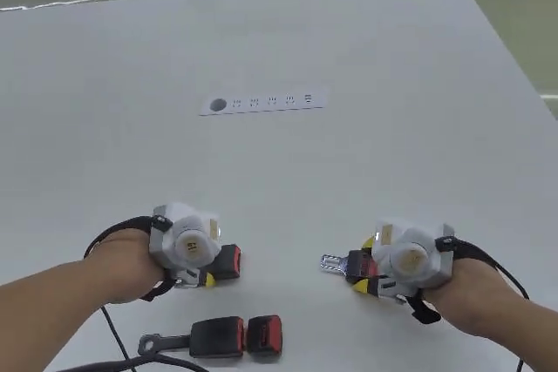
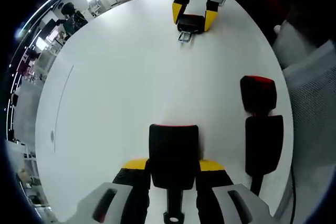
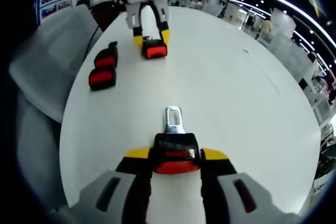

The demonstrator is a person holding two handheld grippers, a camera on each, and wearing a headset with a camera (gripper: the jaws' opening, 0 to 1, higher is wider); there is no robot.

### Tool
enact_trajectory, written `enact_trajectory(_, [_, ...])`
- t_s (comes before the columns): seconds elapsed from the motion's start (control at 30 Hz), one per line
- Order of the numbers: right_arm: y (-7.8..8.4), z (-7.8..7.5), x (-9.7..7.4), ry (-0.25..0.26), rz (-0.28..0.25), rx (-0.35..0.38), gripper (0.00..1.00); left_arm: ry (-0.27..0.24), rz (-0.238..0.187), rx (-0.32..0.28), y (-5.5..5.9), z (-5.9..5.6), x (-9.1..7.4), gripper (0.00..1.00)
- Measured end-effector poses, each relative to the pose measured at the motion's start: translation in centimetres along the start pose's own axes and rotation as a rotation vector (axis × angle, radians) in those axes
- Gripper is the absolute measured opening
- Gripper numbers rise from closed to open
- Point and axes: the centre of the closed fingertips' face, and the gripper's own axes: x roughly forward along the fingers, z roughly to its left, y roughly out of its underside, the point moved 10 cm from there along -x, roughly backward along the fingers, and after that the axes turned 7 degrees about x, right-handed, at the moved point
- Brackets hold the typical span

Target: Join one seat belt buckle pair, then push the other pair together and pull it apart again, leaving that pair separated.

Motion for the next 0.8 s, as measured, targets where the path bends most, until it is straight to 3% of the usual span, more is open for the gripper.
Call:
enact_trajectory(0.23, [0.1,0.0,-0.3,0.061,0.005,0.012,0.44,-0.028,-0.003,0.015,0.1,-0.3,-0.2,0.34])
enact_trajectory(0.3, [0.1,0.0,-0.4,0.081,0.005,0.011,0.48,-0.031,-0.002,0.014,0.2,-0.5,-0.4,0.39])
enact_trajectory(0.37, [0.3,0.0,-0.6,0.106,0.004,0.033,0.52,-0.043,-0.001,0.006,0.4,-0.6,-0.5,0.48])
enact_trajectory(0.43, [0.5,0.1,-0.9,0.114,-0.003,0.06,0.53,-0.072,-0.005,0.012,0.3,-0.7,-1.2,0.49])
enact_trajectory(0.53, [0.5,0.6,-1.6,0.116,-0.03,0.117,0.52,-0.109,-0.019,-0.027,0.7,-0.9,-2.2,0.5])
enact_trajectory(0.73, [-0.4,2.5,-4.0,0.124,-0.111,0.179,0.57,-0.166,-0.05,-0.105,1.5,-3.0,-4.8,0.53])
enact_trajectory(0.8, [-0.7,3.7,-5.0,0.113,-0.127,0.193,0.57,-0.204,-0.068,-0.153,2.1,-4.2,-5.8,0.59])
